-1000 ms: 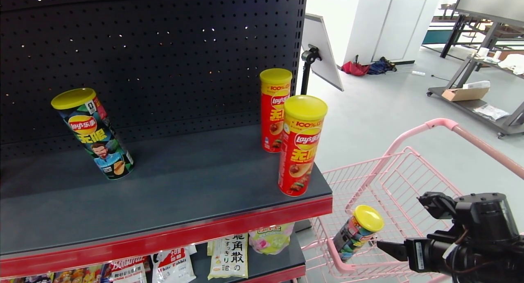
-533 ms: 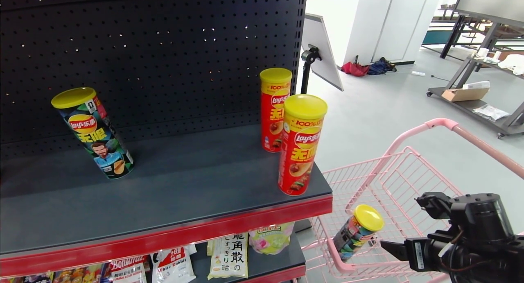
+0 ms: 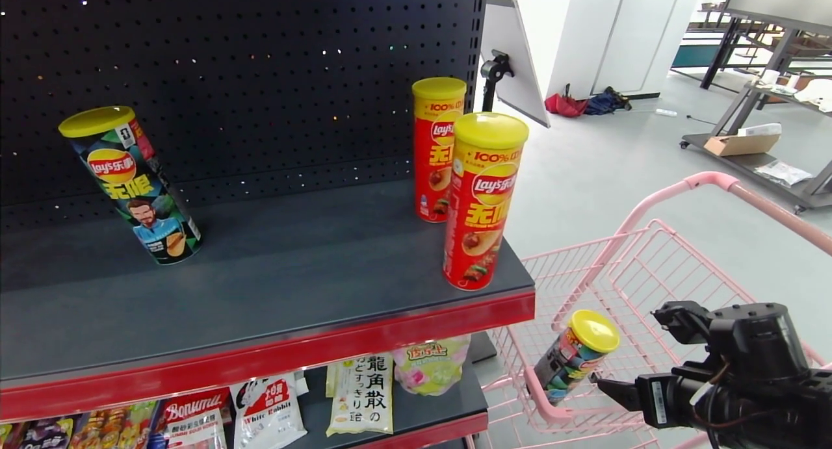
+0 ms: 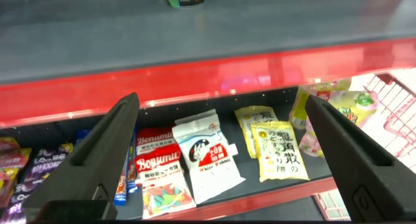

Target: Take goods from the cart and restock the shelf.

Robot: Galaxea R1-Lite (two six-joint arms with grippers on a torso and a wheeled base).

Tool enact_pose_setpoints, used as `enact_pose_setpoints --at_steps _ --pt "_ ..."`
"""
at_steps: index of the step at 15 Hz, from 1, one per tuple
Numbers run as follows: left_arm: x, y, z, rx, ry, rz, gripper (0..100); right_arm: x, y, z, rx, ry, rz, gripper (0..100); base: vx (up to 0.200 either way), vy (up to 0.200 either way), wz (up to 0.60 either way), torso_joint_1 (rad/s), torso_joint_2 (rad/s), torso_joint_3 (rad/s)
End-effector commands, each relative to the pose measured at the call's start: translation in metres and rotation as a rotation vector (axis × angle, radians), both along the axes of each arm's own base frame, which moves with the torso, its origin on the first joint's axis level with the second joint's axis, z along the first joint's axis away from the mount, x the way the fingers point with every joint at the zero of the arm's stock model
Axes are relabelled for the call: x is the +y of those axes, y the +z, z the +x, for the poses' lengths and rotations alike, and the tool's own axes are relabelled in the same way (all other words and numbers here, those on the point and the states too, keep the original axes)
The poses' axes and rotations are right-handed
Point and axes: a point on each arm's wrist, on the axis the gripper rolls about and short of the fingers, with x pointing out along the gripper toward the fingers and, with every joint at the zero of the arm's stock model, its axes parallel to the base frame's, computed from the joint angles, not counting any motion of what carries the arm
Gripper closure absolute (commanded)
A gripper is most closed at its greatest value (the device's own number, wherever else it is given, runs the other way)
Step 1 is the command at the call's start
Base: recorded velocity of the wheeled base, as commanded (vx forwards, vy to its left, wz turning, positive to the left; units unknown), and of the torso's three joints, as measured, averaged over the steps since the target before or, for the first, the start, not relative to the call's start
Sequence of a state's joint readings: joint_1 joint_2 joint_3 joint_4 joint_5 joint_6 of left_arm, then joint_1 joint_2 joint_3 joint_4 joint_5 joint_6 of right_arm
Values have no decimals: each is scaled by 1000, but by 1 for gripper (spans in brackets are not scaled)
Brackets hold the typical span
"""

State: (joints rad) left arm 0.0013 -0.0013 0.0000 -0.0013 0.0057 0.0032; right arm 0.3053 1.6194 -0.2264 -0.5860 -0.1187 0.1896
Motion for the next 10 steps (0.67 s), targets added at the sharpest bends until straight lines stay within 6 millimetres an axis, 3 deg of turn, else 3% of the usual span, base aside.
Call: enact_pose_setpoints --at_steps 1,5,10 --pt "0 0 0 1 1 0 0 4 3 1 -15 18 6 0 0 0 0 -139 378 237" --pt "0 0 0 1 2 0 0 7 4 1 -21 29 11 0 0 0 0 -122 322 201" --pt "0 0 0 1 1 0 0 11 2 13 -53 -6 67 0 0 0 0 -7 19 11"
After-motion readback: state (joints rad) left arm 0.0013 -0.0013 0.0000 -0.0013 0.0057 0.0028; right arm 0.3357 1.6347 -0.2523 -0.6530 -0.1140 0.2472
